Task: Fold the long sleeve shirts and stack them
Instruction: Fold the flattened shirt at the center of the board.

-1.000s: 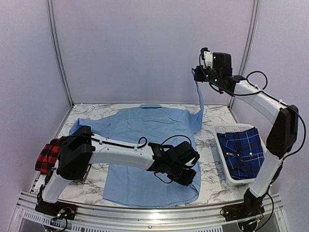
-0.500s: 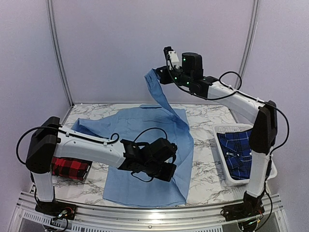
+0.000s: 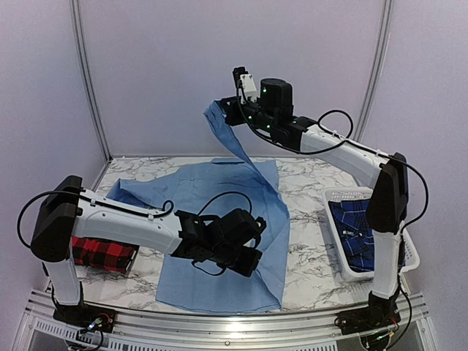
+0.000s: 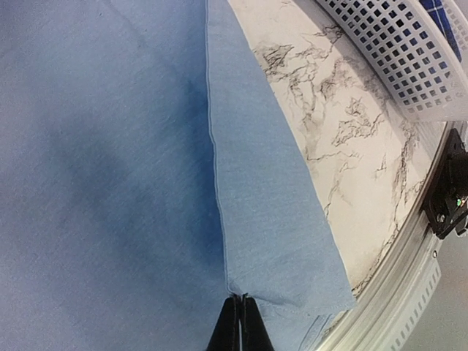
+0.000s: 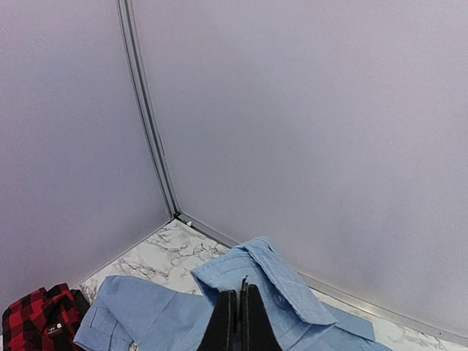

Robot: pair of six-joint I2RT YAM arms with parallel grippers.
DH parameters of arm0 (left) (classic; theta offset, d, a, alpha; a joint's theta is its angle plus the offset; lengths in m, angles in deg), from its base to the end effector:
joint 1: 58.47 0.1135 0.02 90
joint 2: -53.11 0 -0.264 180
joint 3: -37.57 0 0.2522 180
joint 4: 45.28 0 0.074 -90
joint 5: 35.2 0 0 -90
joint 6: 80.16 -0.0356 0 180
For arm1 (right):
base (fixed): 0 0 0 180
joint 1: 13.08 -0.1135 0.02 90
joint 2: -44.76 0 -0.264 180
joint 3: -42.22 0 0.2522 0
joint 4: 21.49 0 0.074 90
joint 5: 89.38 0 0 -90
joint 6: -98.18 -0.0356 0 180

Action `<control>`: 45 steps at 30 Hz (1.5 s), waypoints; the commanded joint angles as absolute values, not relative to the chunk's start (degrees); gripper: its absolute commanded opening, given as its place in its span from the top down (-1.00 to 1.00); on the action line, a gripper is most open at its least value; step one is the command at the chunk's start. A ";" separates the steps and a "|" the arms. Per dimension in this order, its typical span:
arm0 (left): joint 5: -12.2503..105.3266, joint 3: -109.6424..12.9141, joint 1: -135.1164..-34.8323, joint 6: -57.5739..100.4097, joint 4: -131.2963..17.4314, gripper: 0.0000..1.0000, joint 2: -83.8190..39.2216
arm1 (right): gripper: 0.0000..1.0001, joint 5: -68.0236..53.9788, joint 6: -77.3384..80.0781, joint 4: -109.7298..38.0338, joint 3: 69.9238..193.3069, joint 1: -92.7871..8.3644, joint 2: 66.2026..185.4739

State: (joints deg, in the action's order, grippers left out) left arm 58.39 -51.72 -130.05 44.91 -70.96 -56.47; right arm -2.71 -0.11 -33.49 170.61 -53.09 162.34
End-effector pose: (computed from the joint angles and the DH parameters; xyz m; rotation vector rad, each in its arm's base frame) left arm 0.1352 -0.3989 0.1960 0.7611 2.4096 -0.7721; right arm 0.3812 0.3227 0.3925 -0.4918 1.5606 0.6988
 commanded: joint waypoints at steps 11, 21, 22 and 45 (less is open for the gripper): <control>60.20 -47.23 -132.02 42.63 -75.28 1.00 -51.42 | 1.00 -0.20 -2.38 -26.97 165.67 -53.37 158.51; 62.89 -42.86 -135.02 49.26 -78.37 1.00 -48.57 | 1.00 5.06 -3.58 -23.62 167.68 -56.79 160.34; 63.33 -43.02 -135.35 49.64 -78.65 1.00 -48.39 | 1.00 5.69 -3.55 -23.39 167.72 -57.15 160.13; 67.34 -39.66 -139.88 57.88 -84.87 1.00 -44.55 | 1.00 6.74 -4.53 -19.98 170.59 -61.14 160.85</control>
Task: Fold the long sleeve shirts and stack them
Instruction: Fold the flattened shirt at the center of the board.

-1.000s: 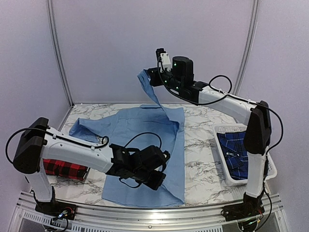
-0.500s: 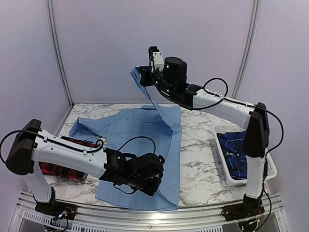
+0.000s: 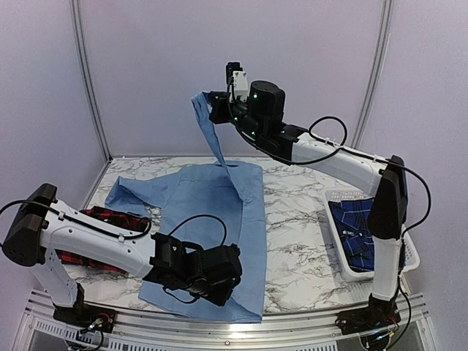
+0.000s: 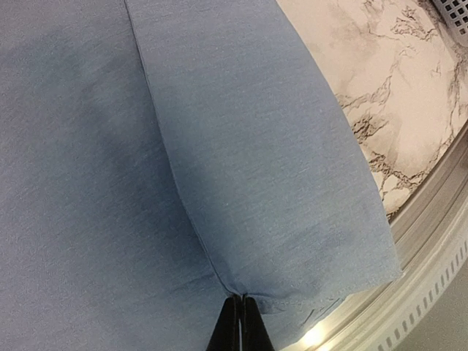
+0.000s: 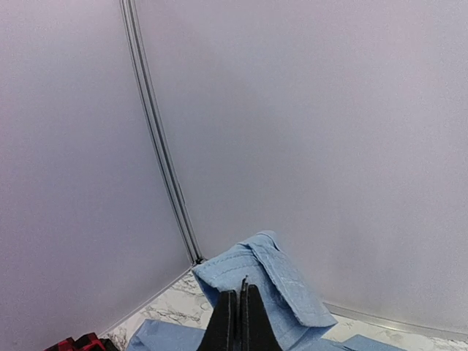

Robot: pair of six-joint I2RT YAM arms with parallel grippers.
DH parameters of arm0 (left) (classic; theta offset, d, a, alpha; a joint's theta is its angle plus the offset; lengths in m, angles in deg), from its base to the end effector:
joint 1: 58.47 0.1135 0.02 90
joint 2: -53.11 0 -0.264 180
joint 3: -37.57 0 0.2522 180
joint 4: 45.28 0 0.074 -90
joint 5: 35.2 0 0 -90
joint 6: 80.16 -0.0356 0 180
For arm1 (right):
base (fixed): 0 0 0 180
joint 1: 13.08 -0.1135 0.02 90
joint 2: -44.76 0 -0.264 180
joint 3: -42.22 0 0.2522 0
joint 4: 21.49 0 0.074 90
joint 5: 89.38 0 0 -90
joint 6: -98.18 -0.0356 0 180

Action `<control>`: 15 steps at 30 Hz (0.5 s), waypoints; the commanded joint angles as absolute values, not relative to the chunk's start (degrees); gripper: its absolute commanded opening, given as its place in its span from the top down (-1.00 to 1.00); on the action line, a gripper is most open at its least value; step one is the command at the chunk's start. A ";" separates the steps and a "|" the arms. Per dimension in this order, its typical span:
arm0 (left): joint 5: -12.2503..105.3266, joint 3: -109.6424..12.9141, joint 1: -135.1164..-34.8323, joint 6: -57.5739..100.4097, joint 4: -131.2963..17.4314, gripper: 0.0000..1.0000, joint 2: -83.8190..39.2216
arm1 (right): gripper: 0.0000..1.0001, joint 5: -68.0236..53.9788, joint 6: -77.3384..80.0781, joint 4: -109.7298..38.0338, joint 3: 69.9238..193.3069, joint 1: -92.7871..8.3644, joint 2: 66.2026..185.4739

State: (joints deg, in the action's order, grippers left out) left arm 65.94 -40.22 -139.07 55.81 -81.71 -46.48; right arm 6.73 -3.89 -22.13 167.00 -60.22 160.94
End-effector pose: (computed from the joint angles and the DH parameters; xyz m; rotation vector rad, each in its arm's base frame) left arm 0.0648 -0.3496 0.1875 0.7232 2.5687 -0.5611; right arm 0.3389 0.3597 0.4033 -0.3583 1.4345 0.7696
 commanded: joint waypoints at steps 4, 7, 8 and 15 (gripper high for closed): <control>67.68 -39.61 -140.29 58.72 -85.71 1.00 -44.15 | 1.00 7.20 -4.47 -20.20 170.51 -61.29 160.83; 67.73 -39.31 -140.47 59.23 -85.99 1.00 -43.65 | 1.00 7.36 -4.47 -20.27 169.89 -61.31 160.47; 67.61 -39.30 -140.52 59.19 -86.01 1.00 -43.65 | 1.00 7.33 -4.53 -20.29 169.58 -61.30 160.30; 65.68 -39.73 -141.16 59.28 -86.11 1.00 -45.32 | 1.00 8.12 -4.74 -18.74 162.98 -61.45 157.57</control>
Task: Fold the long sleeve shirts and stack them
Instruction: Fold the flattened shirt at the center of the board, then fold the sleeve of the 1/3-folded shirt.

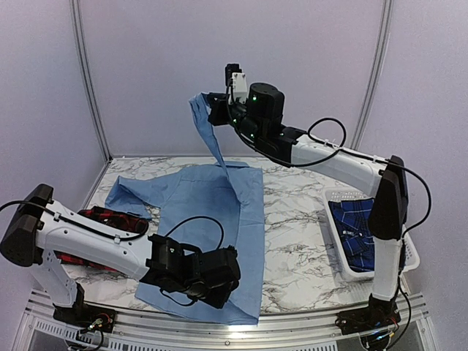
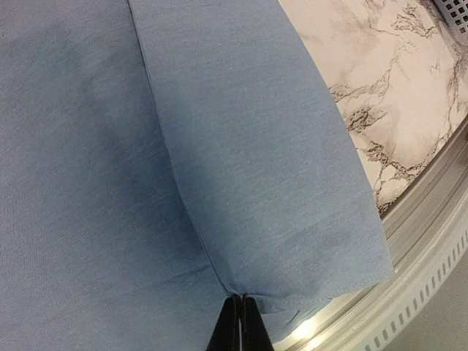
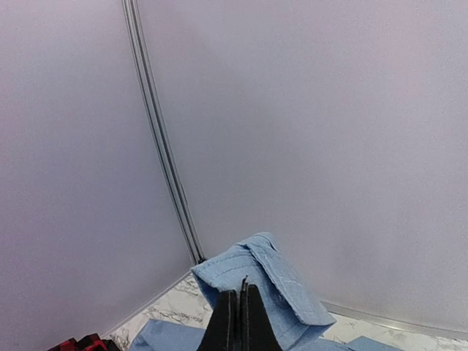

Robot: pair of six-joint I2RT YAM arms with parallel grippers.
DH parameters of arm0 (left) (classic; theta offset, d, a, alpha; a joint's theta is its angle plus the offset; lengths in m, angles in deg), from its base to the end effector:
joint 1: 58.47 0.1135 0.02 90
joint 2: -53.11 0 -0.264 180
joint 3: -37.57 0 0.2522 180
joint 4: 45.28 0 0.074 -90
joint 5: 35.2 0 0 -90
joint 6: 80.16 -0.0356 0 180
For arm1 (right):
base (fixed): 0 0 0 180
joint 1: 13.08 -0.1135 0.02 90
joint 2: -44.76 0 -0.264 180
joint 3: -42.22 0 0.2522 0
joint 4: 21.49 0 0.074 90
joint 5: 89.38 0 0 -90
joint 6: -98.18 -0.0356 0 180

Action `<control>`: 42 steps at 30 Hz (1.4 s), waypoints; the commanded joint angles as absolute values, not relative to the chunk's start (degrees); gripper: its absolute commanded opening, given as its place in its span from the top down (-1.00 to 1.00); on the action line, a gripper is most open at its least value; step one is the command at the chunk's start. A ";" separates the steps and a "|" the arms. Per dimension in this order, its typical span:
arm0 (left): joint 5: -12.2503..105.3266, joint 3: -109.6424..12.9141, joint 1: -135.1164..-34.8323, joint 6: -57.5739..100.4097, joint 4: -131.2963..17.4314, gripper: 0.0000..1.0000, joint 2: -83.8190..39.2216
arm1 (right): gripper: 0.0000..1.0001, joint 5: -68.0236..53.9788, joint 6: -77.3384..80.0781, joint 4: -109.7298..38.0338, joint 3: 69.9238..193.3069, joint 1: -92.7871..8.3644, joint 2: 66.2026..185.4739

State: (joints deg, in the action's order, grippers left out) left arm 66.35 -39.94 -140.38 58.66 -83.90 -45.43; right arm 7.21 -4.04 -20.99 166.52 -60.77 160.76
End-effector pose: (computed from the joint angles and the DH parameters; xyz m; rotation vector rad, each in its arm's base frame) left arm 0.0563 -0.3451 0.1901 0.6950 2.5984 -0.5495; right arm 0.3351 0.3621 0.4039 -0.3516 1.4217 0.7784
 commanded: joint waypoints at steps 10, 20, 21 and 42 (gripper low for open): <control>64.69 -39.39 -141.23 60.20 -86.12 0.73 -46.27 | 1.00 16.63 -2.75 -19.87 154.82 -63.23 153.17; 65.74 -38.99 -139.99 58.99 -86.52 0.15 -41.53 | 1.00 34.94 -4.78 -30.33 144.02 -67.01 146.57; 65.99 -38.70 -139.36 58.78 -86.54 0.13 -40.45 | 1.00 35.56 -5.88 -31.36 142.50 -67.12 145.23; 56.52 -36.79 -112.72 44.95 -81.56 -0.03 -34.05 | 0.18 24.85 -32.79 -57.53 107.18 -80.41 130.68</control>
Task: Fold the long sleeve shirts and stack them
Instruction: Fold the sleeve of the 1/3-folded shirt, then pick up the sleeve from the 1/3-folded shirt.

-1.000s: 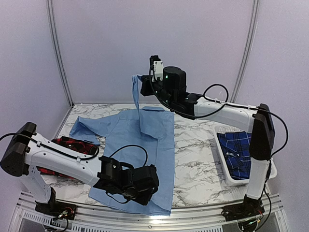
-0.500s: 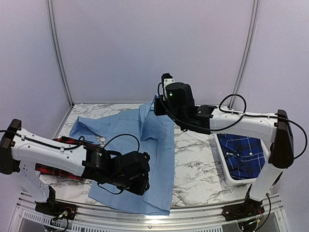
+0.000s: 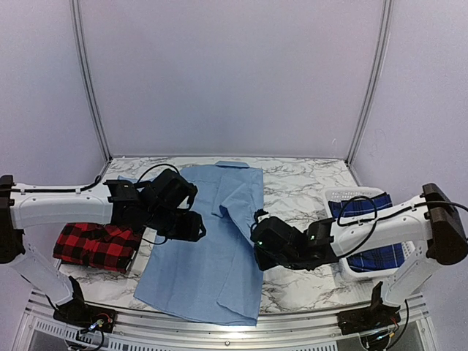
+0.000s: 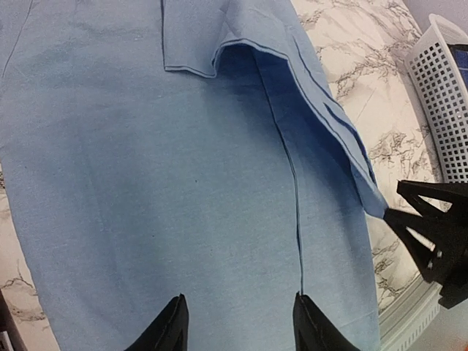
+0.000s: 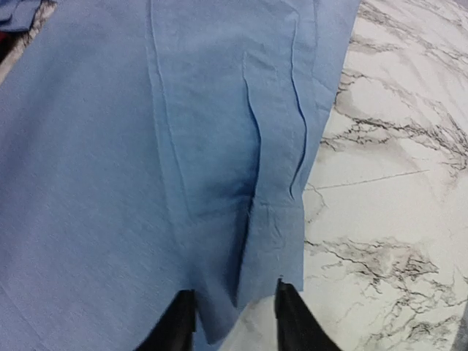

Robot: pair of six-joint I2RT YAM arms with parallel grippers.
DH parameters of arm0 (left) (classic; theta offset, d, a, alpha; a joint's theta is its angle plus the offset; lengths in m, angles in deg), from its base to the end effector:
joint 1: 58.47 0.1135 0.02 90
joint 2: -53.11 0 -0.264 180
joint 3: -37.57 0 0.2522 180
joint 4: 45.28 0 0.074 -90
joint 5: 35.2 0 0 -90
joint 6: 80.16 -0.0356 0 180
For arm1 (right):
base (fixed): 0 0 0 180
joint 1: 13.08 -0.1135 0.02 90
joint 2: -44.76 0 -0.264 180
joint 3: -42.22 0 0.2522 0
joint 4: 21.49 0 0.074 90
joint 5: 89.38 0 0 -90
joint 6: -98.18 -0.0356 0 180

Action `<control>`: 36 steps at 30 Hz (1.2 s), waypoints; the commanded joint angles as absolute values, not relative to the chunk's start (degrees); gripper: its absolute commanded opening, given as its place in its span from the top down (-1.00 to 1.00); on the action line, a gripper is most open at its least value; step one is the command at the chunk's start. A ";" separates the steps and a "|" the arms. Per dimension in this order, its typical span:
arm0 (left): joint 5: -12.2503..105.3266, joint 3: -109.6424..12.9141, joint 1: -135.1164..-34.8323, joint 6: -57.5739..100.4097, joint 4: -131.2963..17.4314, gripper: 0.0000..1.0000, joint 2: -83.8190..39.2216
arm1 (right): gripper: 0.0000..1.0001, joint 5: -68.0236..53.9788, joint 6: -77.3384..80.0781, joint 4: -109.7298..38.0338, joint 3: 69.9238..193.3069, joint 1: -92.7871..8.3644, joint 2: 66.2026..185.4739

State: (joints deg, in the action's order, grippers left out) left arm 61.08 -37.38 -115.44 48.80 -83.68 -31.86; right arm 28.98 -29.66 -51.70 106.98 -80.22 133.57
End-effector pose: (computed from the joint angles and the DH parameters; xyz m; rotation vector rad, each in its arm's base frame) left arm 0.1765 -0.2643 0.2508 0.3411 2.4861 -0.6153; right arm 0.1346 0.2757 0.1892 -0.4129 2.3436 0.2417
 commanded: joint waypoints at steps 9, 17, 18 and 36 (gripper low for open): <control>44.96 -39.68 -105.63 46.66 -73.70 0.05 -42.58 | -0.55 14.27 -23.87 -56.24 104.84 -70.29 121.86; 37.52 -44.87 -100.89 51.39 -66.57 0.17 -50.93 | -0.15 1.81 -18.52 -50.59 103.74 -64.59 131.63; 37.08 -45.49 -100.52 51.35 -66.52 0.18 -51.59 | -0.12 1.31 -18.69 -50.32 103.40 -64.15 132.70; 35.40 -38.25 -97.94 68.33 -46.59 -0.21 -51.83 | 0.69 -4.37 -23.12 -47.54 101.03 -61.31 136.75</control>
State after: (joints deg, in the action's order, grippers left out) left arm 34.85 -39.13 -98.40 62.83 -52.62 -52.87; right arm -3.96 -22.27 -46.35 100.03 -61.66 136.50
